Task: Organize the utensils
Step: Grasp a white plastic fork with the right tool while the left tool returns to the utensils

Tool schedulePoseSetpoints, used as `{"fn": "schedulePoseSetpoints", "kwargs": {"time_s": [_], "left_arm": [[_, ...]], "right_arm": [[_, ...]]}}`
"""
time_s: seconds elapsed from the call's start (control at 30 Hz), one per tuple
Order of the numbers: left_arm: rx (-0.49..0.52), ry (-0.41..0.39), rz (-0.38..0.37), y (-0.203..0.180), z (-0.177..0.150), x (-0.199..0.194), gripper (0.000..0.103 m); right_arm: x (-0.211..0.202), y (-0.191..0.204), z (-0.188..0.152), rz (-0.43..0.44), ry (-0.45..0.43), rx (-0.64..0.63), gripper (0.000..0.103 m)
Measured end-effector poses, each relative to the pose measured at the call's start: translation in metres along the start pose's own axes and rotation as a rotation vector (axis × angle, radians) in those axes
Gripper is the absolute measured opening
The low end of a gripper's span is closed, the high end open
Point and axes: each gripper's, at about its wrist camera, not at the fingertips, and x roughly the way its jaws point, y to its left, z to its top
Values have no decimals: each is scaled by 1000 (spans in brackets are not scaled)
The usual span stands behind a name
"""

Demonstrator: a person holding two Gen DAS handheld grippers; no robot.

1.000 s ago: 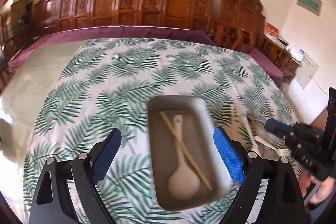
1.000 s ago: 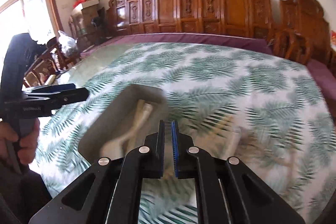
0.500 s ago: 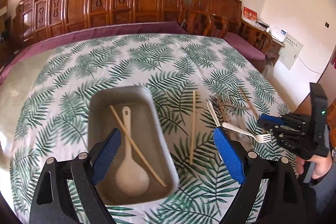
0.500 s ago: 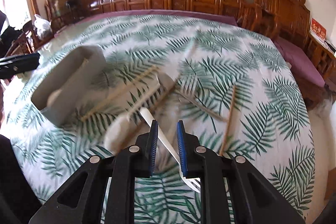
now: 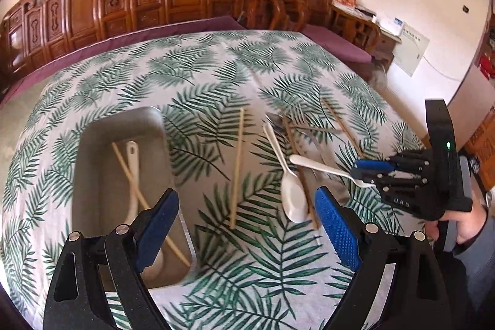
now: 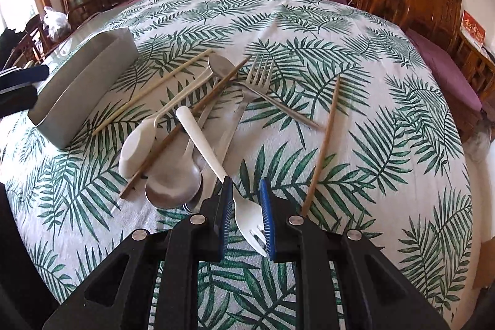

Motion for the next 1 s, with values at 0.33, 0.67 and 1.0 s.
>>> {"fn": "schedulePoseSetpoints", "kwargs": {"time_s": [0.33, 0.67, 1.0], "left_arm": [[39, 41, -3, -17, -9, 18, 86], [39, 60, -1, -20, -11, 29, 86], [50, 75, 5, -32, -2, 48, 79]], "right_arm": [[13, 4, 4, 9, 32, -60, 35], [13, 11, 5, 25, 58, -102, 10], [1, 3, 7, 52, 17, -52, 7]]}}
